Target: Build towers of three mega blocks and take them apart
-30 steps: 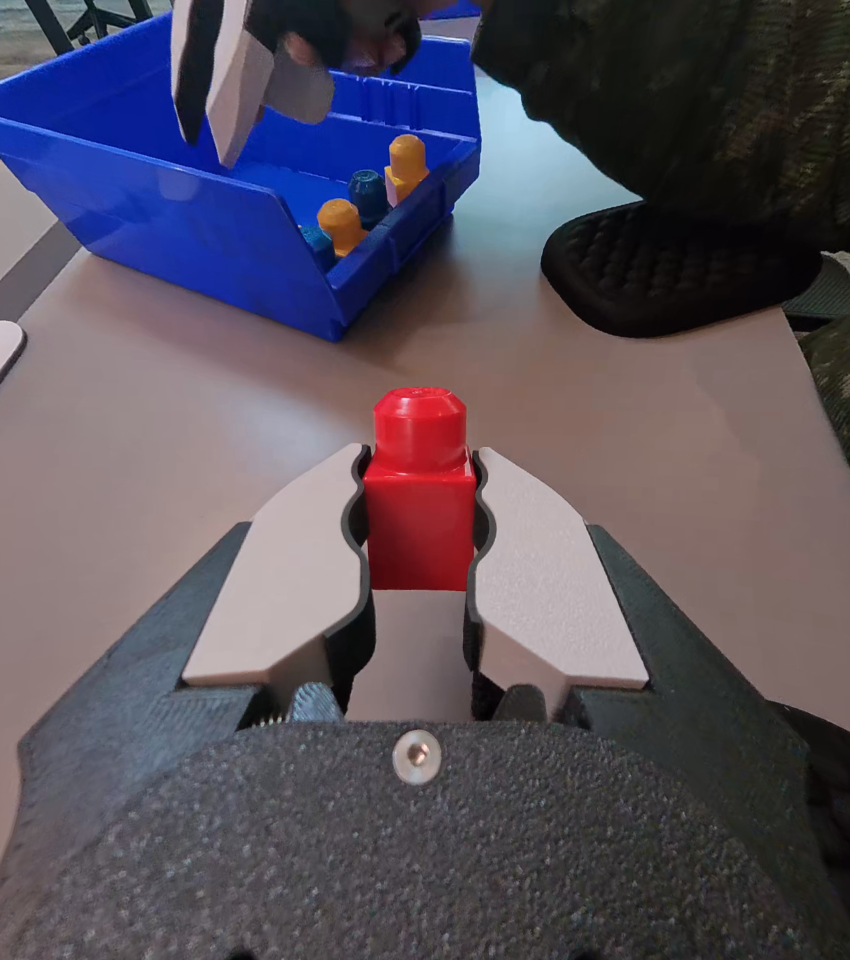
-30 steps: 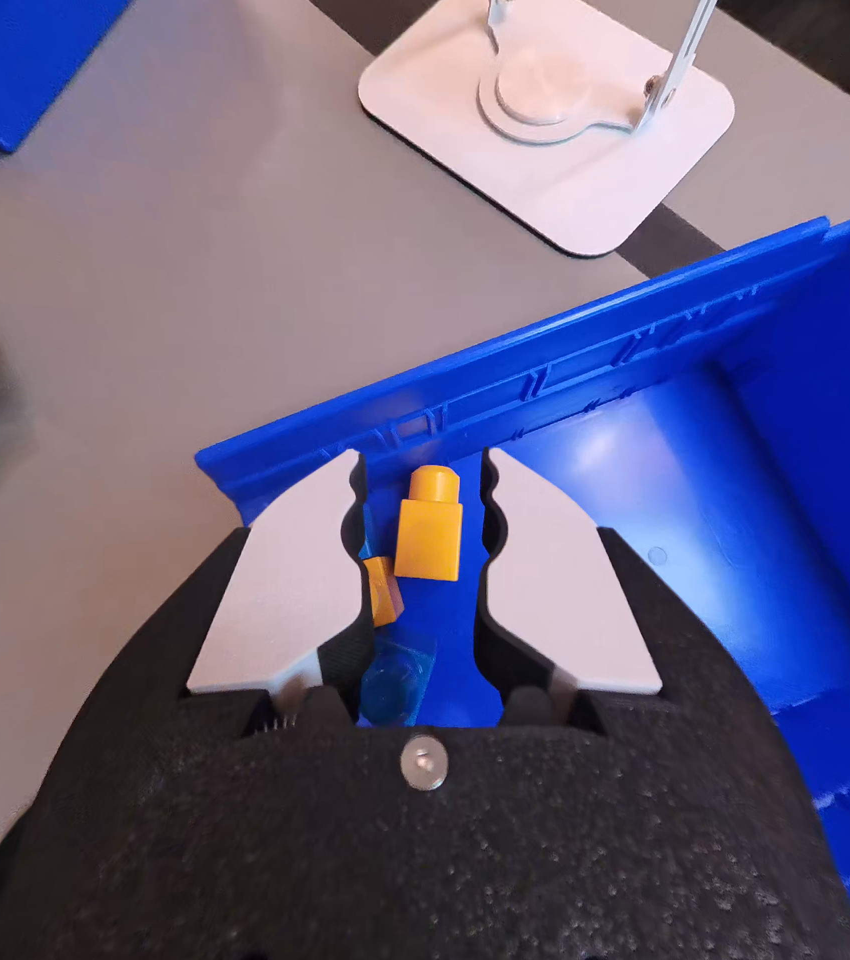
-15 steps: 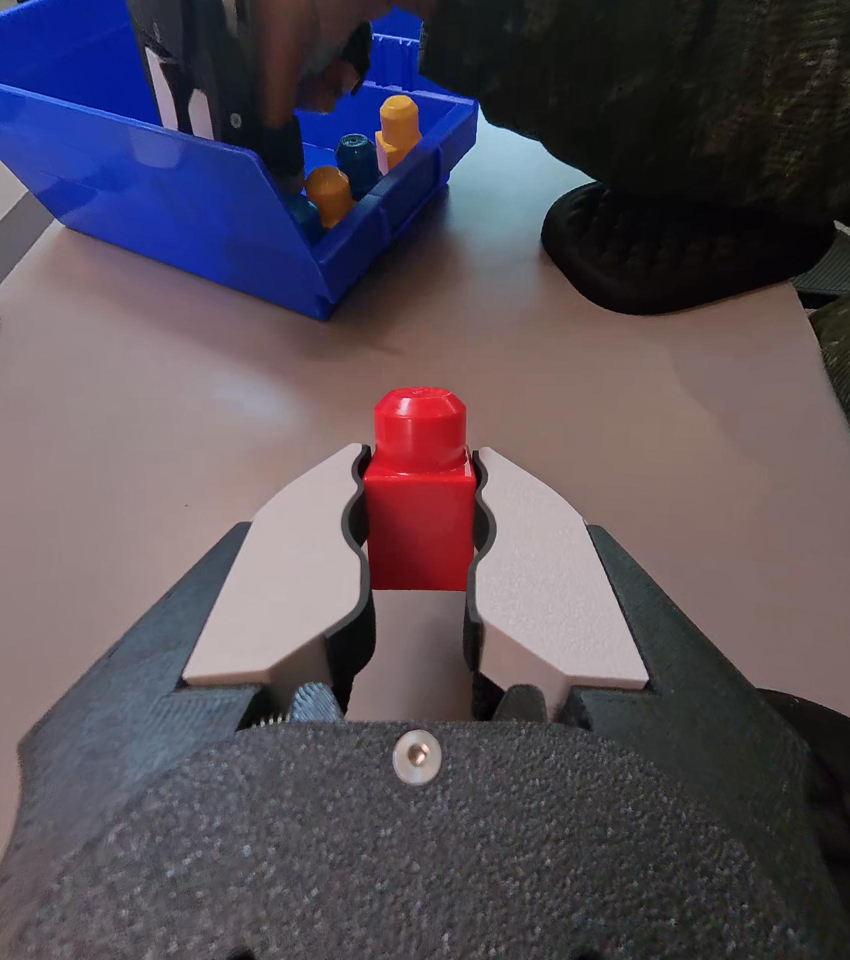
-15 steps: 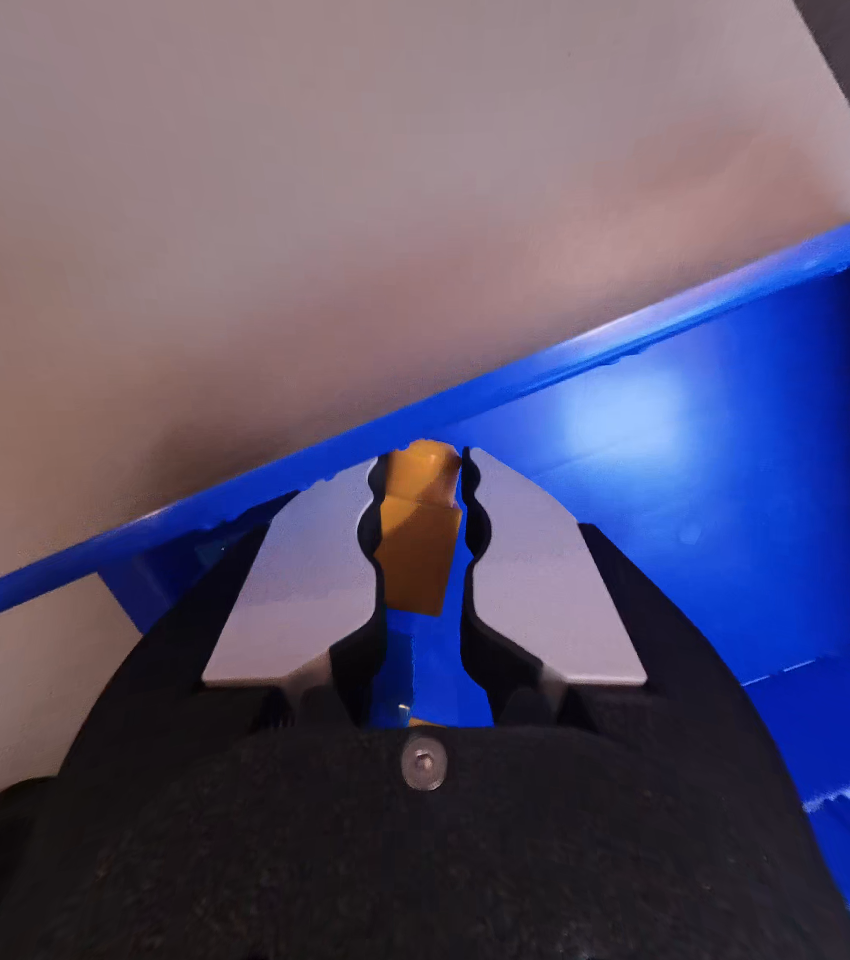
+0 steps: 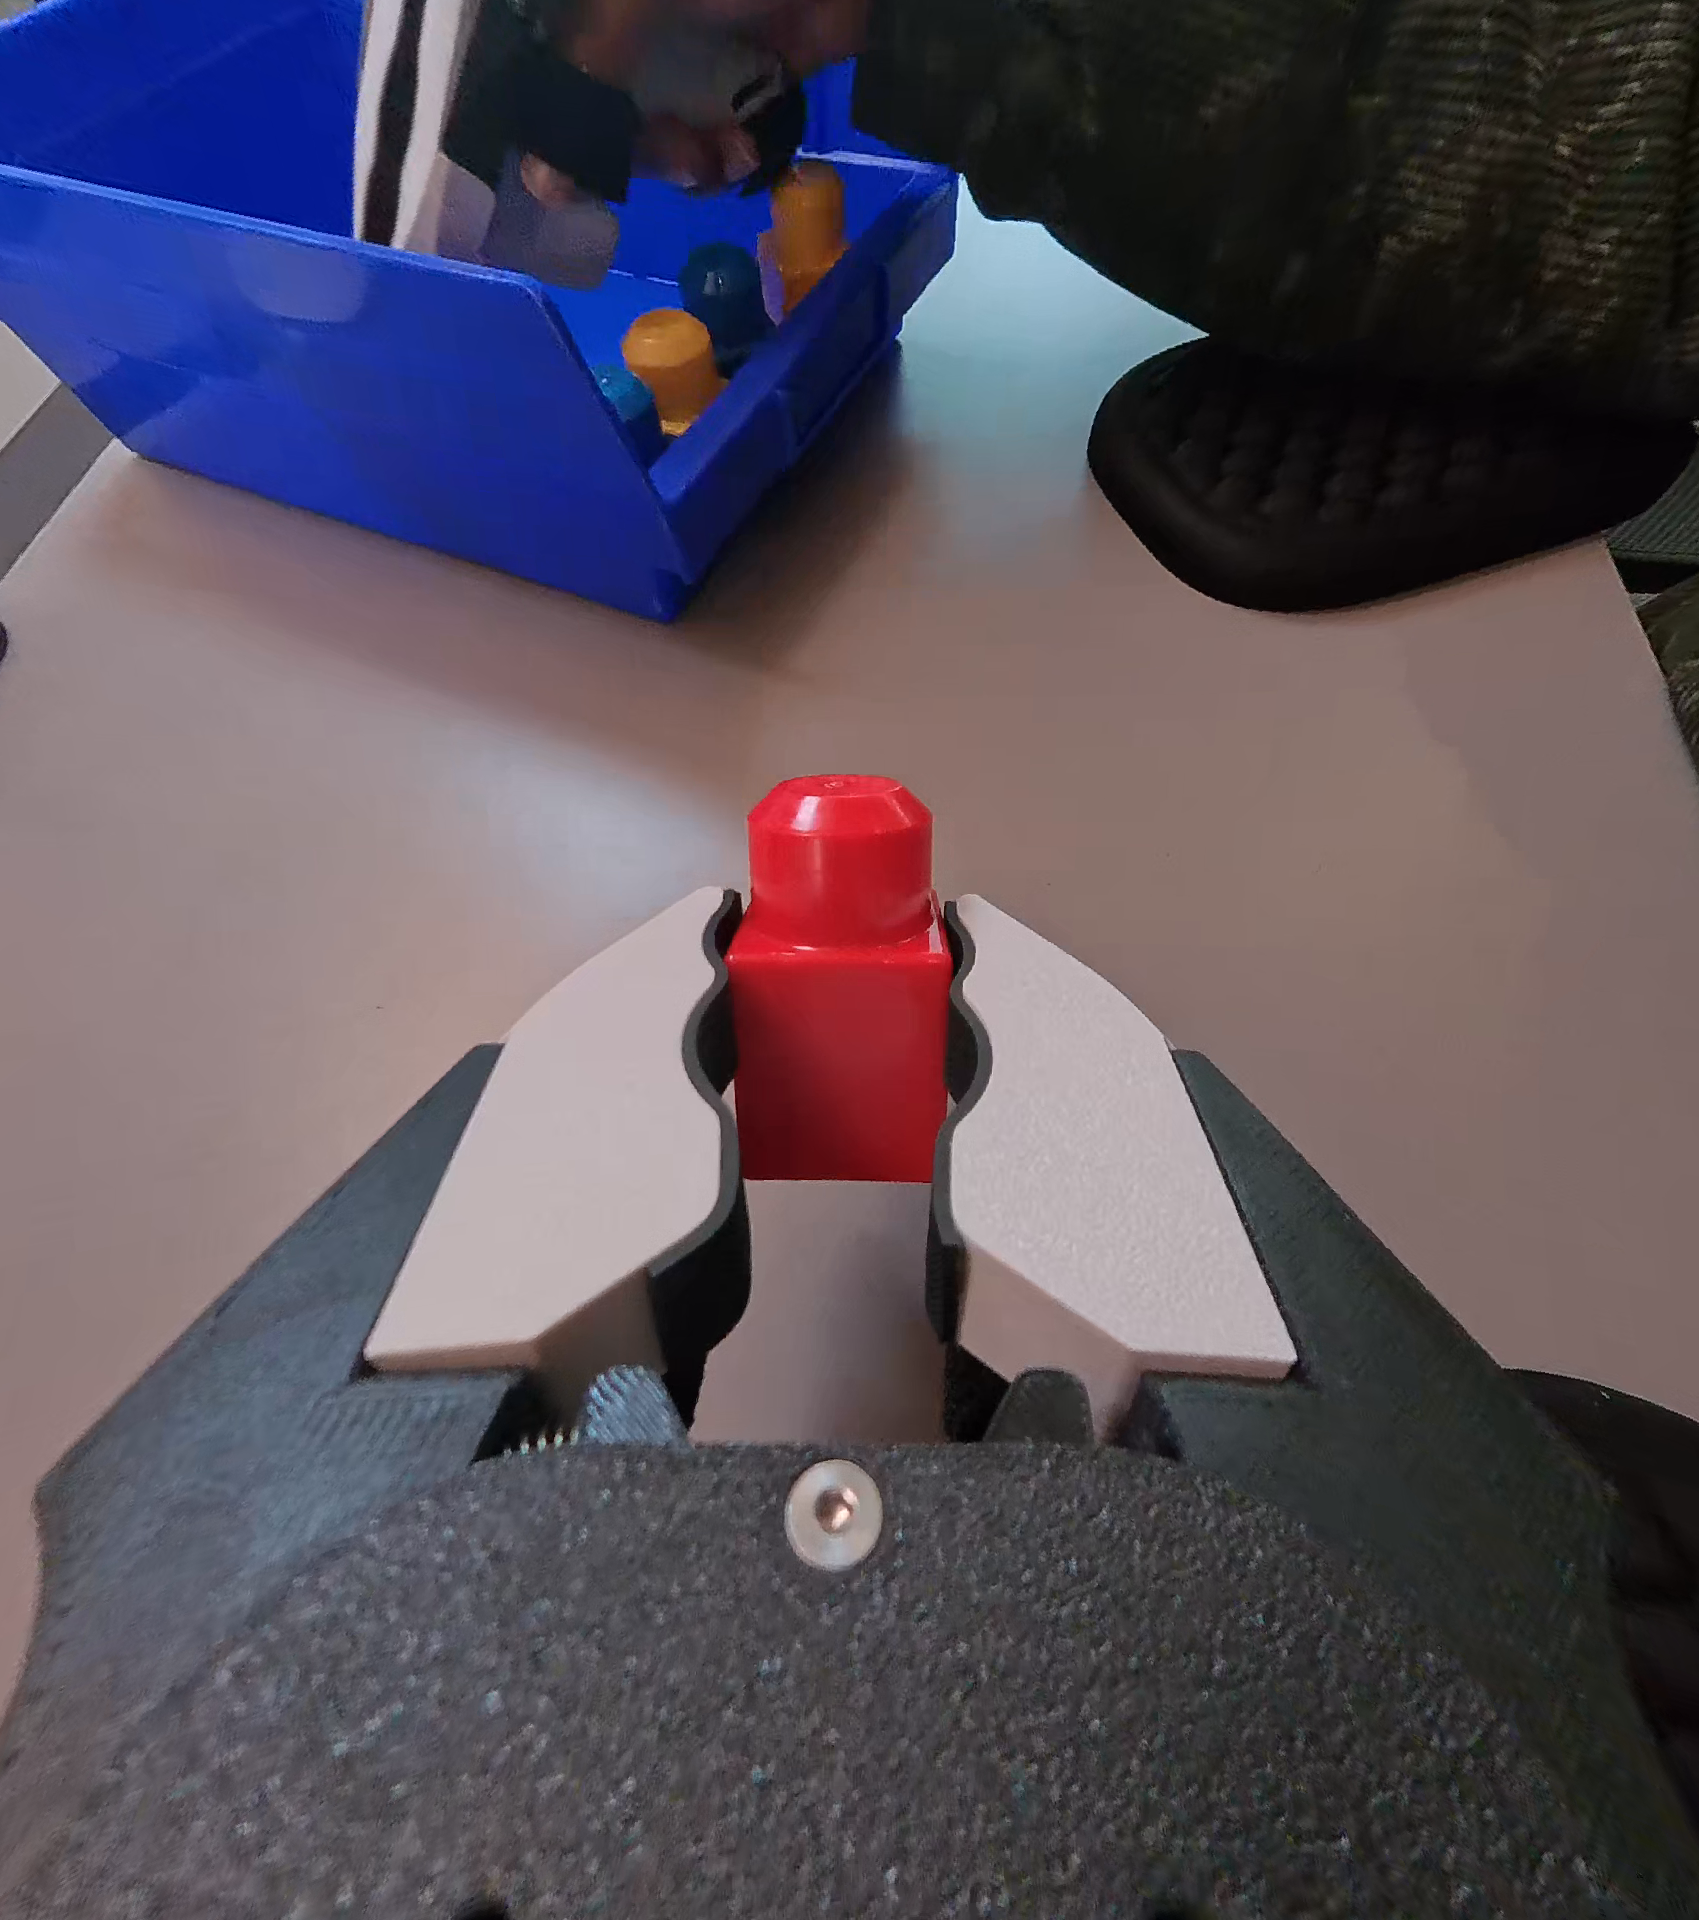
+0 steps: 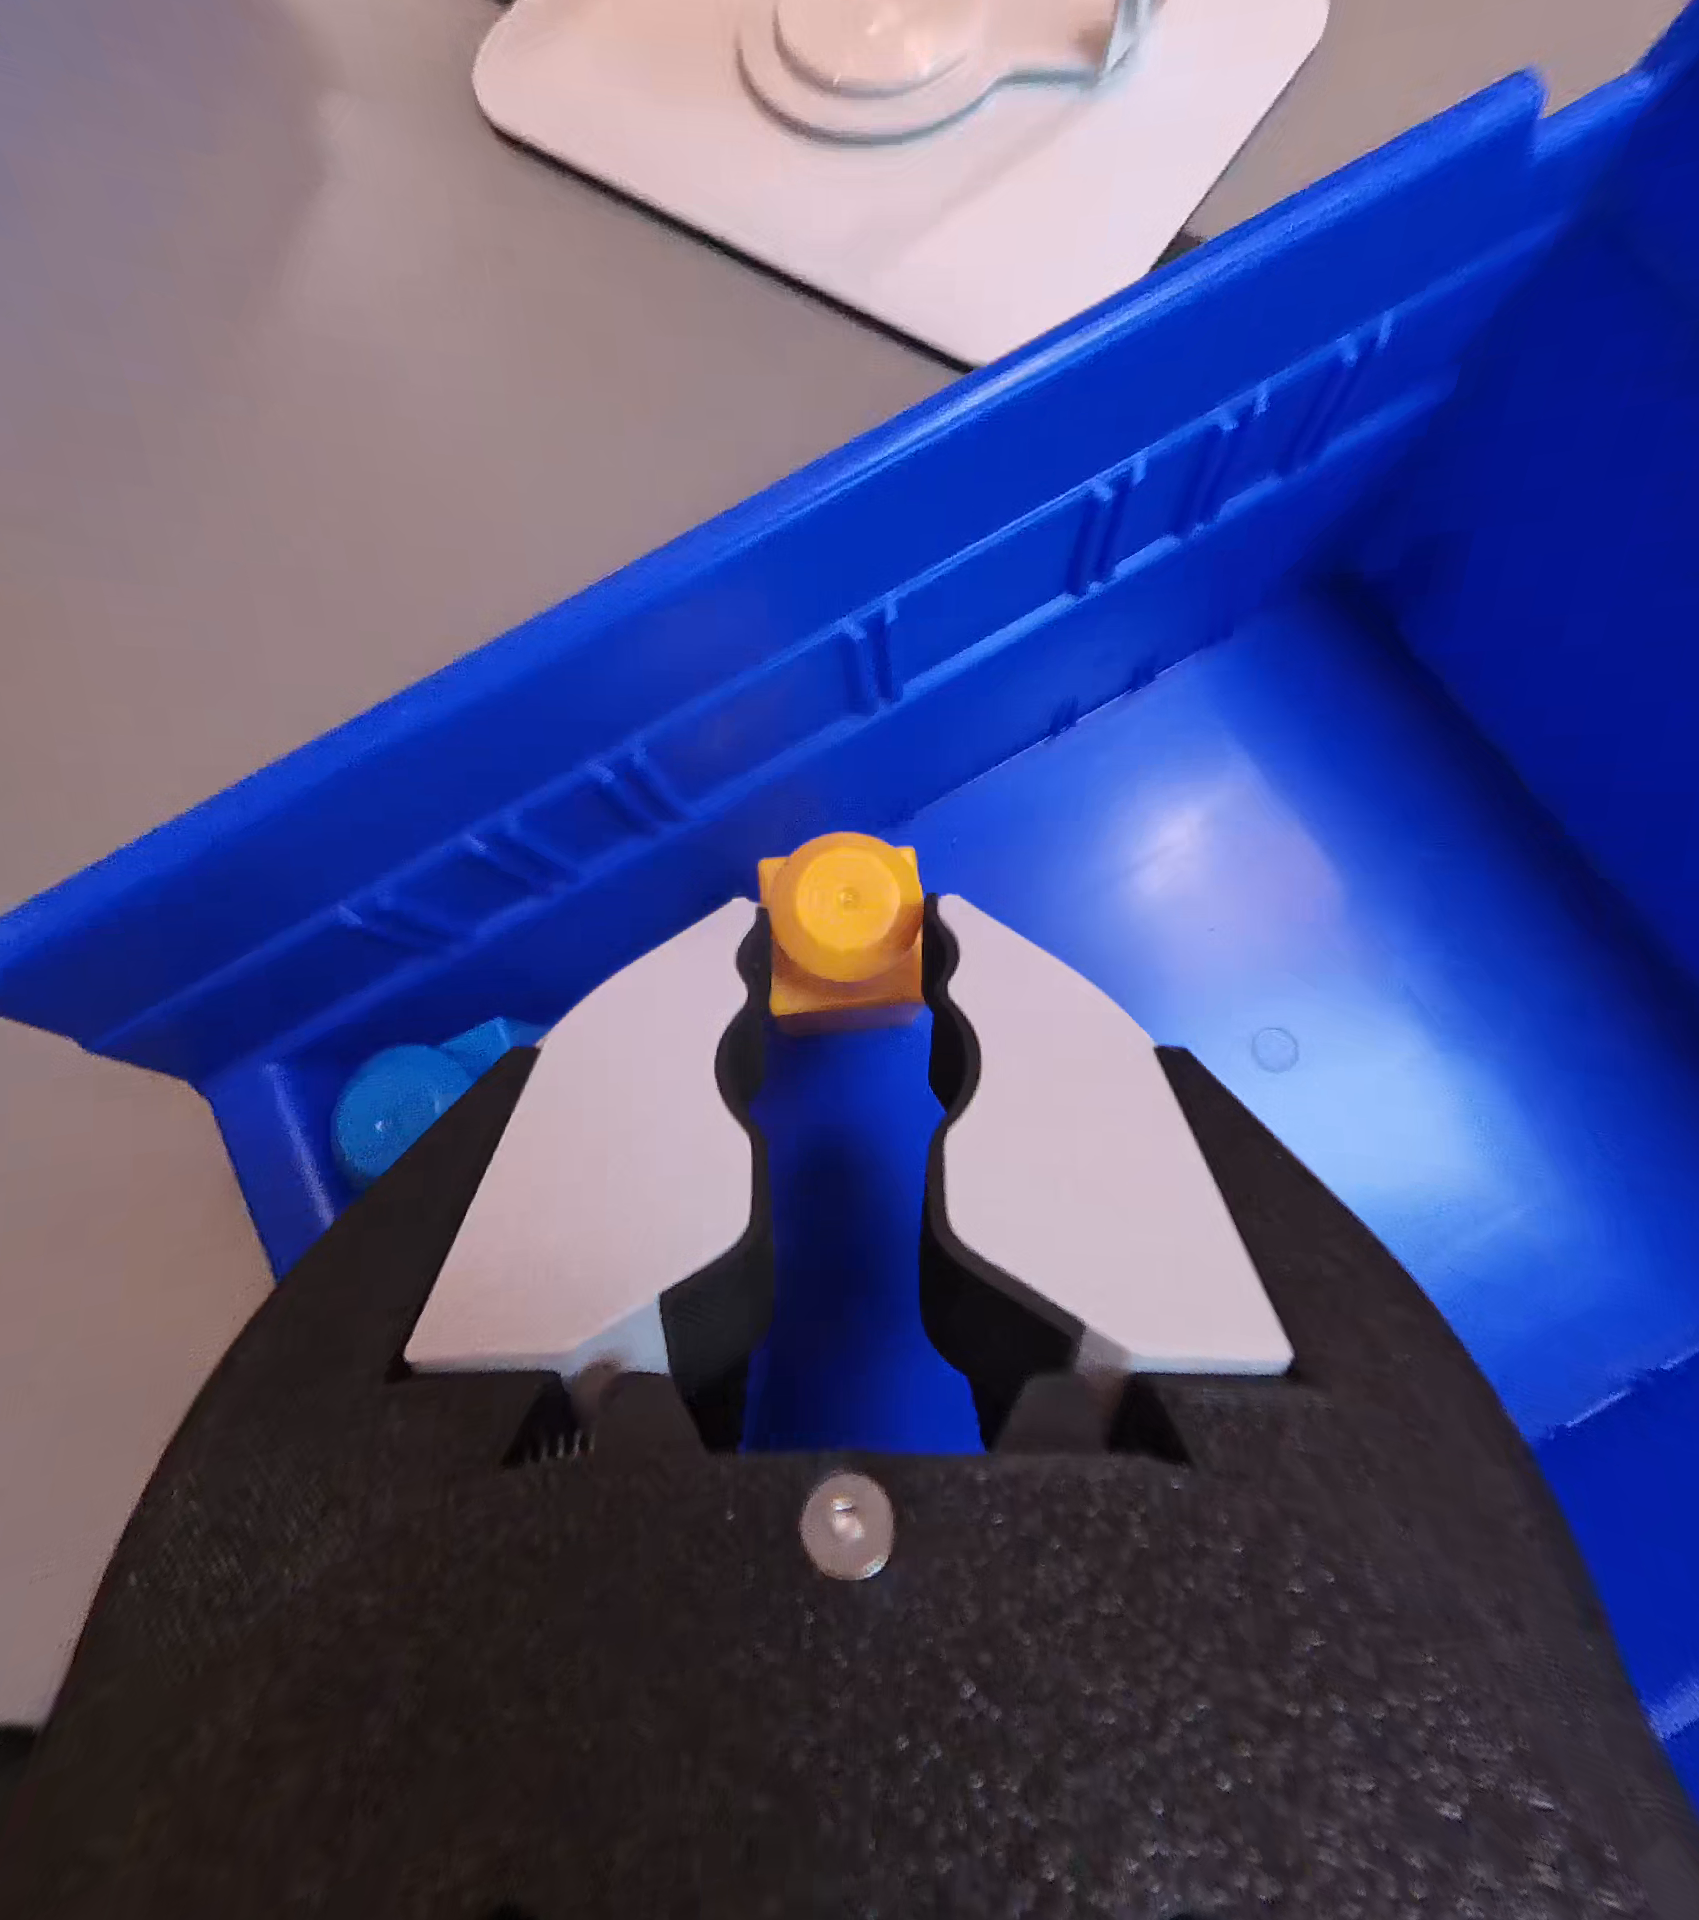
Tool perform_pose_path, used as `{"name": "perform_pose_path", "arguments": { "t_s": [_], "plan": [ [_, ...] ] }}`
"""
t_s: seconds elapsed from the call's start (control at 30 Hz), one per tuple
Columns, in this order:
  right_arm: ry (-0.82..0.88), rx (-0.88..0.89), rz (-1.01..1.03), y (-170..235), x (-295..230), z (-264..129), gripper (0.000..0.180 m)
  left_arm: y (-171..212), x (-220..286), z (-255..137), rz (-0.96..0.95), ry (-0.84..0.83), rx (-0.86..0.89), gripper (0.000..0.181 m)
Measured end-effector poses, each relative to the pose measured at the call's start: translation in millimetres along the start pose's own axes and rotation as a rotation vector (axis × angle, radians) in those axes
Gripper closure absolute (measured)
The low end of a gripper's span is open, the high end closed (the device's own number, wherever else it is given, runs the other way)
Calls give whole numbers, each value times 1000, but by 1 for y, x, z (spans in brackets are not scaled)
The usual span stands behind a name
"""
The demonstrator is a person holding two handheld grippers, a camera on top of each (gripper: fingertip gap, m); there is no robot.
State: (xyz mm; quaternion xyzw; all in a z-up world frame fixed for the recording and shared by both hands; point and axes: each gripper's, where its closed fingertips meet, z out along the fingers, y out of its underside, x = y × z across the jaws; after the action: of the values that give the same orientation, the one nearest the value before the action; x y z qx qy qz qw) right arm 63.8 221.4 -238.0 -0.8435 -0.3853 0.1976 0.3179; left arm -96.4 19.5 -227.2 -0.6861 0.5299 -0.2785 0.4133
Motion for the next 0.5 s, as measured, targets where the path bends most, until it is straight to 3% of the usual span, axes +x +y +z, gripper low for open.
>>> {"name": "perform_pose_path", "arguments": {
  "t_s": [0.3,0.5],
  "plan": [
    [-61,-146,-222,17,-28,-9,152,3,1,2,1,6,-13,145],
    [-98,-157,-240,18,-35,-11,152,1,2,3,0,11,-1,145]
  ]
}}
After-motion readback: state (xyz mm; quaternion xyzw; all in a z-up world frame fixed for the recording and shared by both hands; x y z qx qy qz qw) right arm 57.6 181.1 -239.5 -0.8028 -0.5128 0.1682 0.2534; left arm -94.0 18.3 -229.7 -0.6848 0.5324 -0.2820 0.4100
